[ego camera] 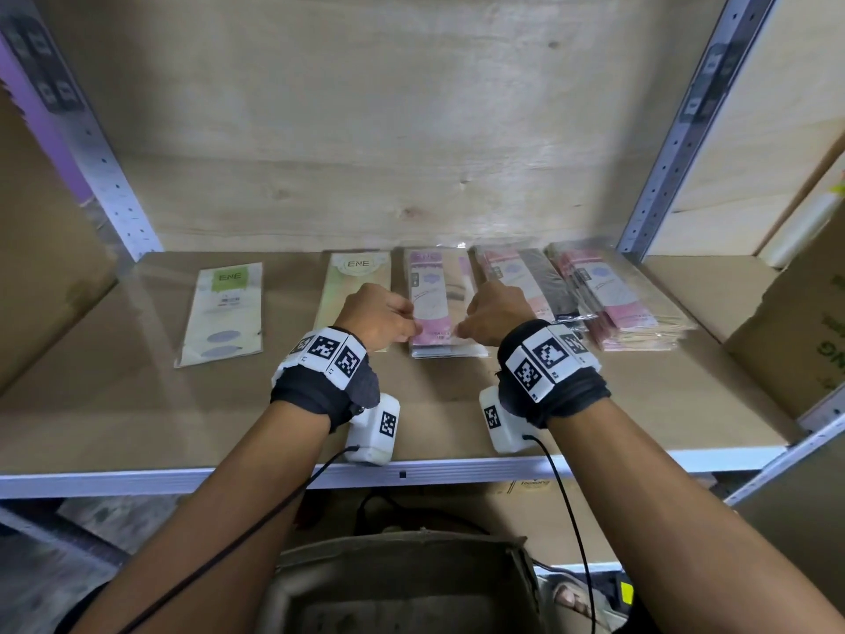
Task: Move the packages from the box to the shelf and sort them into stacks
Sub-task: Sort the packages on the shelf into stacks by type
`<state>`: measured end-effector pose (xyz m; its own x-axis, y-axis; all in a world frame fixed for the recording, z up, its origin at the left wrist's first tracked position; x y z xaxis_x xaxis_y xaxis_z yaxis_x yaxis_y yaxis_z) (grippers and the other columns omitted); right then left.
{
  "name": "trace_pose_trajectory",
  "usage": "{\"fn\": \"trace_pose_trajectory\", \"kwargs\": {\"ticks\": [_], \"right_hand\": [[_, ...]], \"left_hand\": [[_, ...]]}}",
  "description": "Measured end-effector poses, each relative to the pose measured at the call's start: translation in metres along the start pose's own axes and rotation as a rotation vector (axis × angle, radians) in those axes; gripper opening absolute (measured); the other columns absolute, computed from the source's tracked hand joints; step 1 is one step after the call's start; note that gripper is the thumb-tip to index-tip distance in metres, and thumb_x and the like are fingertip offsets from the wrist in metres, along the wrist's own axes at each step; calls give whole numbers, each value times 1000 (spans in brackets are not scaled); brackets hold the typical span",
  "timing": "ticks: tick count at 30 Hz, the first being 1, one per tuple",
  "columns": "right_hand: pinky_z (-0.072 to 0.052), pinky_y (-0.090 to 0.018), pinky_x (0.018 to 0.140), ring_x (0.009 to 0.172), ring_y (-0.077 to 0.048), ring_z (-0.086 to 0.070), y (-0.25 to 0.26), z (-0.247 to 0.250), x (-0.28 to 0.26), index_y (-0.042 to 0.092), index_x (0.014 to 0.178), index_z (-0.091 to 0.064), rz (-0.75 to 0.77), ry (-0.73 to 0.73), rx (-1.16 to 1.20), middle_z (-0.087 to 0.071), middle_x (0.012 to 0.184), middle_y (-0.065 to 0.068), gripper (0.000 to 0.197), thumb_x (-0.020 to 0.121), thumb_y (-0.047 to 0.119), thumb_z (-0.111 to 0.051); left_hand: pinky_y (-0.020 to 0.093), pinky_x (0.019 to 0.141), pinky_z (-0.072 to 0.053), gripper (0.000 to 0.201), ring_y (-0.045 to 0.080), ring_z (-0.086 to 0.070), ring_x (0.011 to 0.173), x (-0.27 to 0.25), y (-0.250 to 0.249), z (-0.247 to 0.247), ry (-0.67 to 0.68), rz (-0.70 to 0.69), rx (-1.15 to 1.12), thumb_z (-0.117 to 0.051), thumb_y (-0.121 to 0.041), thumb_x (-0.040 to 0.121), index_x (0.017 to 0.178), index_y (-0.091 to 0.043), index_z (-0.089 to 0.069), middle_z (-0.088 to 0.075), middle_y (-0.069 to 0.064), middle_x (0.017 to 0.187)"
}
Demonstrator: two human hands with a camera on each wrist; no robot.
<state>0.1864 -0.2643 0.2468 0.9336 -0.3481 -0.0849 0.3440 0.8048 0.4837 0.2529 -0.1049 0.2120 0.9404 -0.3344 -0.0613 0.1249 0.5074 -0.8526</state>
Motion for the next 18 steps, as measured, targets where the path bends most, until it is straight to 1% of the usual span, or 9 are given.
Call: {"fn": "trace_pose_trajectory", "kwargs": {"ticks": [1, 2, 4, 6, 10, 13, 15, 17, 18], "right_hand": [[-55, -31, 80, 90, -27, -62, 0, -1, 0, 2, 89, -60, 0, 13, -11, -60, 97, -13, 11, 85, 8, -69], [-54, -30, 78, 87, -26, -59, 0, -2, 1, 3, 87, -59, 5, 21, -18, -59, 96, -13, 11, 85, 9, -69], [-49, -29, 73, 81, -25, -53, -1, -3, 2, 7, 74, -51, -1, 40, -31, -54, 92, -12, 21, 85, 9, -68], [-46, -28, 70, 80, -24, -51, -2, -4, 3, 11, 68, -44, -8, 43, -23, -51, 91, -12, 29, 85, 9, -67], [-44, -28, 68, 79, -24, -51, -2, -5, 4, 9, 71, -47, -11, 46, -21, -52, 94, -12, 23, 85, 8, -65], [-46, -28, 69, 80, -25, -51, -2, -6, 4, 11, 68, -43, -3, 44, -24, -51, 95, -12, 26, 85, 7, -63], [-48, -30, 72, 82, -25, -52, -1, -6, 4, 10, 71, -45, -1, 44, -28, -52, 97, -13, 23, 85, 8, -63], [-47, -29, 70, 81, -25, -52, -1, -6, 4, 9, 69, -46, 6, 38, -28, -53, 97, -13, 23, 85, 8, -63], [-46, -29, 70, 83, -25, -54, -1, -6, 4, 7, 72, -51, 11, 31, -27, -55, 99, -13, 19, 85, 8, -64]], "left_hand": [[37, 97, -55, 48, 26, -70, 102, 1, 0, -1, 9, 5, 18, -85, -13, 74, 119, -3, -70, -73, 12, 113], [37, 98, -54, 49, 26, -70, 104, 1, 0, -1, 17, 9, 32, -85, -15, 74, 119, -3, -69, -72, 12, 114], [38, 97, -55, 48, 26, -71, 101, 2, -1, -2, 30, 17, 39, -85, -15, 75, 118, -2, -70, -73, 12, 113], [39, 96, -56, 46, 25, -72, 98, 3, -1, -2, 44, 24, 31, -85, -14, 75, 117, -1, -70, -73, 12, 112], [39, 96, -56, 48, 27, -72, 98, 4, -1, -3, 60, 34, -5, -85, -12, 75, 119, 1, -68, -71, 14, 115], [39, 95, -56, 49, 27, -73, 97, 3, -2, -3, 57, 35, -14, -85, -12, 75, 120, 2, -67, -71, 15, 116], [39, 94, -57, 49, 27, -73, 95, 2, -3, -4, 60, 35, -23, -84, -11, 76, 119, 2, -67, -71, 15, 115], [38, 92, -58, 47, 26, -74, 93, 1, -4, -4, 62, 31, -22, -84, -12, 77, 119, 2, -67, -71, 15, 114], [37, 91, -58, 47, 25, -74, 91, 0, -5, -3, 55, 32, -22, -83, -12, 77, 120, 1, -67, -72, 14, 113]]}}
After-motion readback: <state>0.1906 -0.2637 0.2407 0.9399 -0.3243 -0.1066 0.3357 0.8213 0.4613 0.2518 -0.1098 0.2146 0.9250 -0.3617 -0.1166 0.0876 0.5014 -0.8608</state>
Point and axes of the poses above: each hand's wrist, its own x-axis towards the middle knuckle, its own z-axis out of the back of the hand, y = z × x, the point moved 2 cm from there along x, towards the middle knuckle
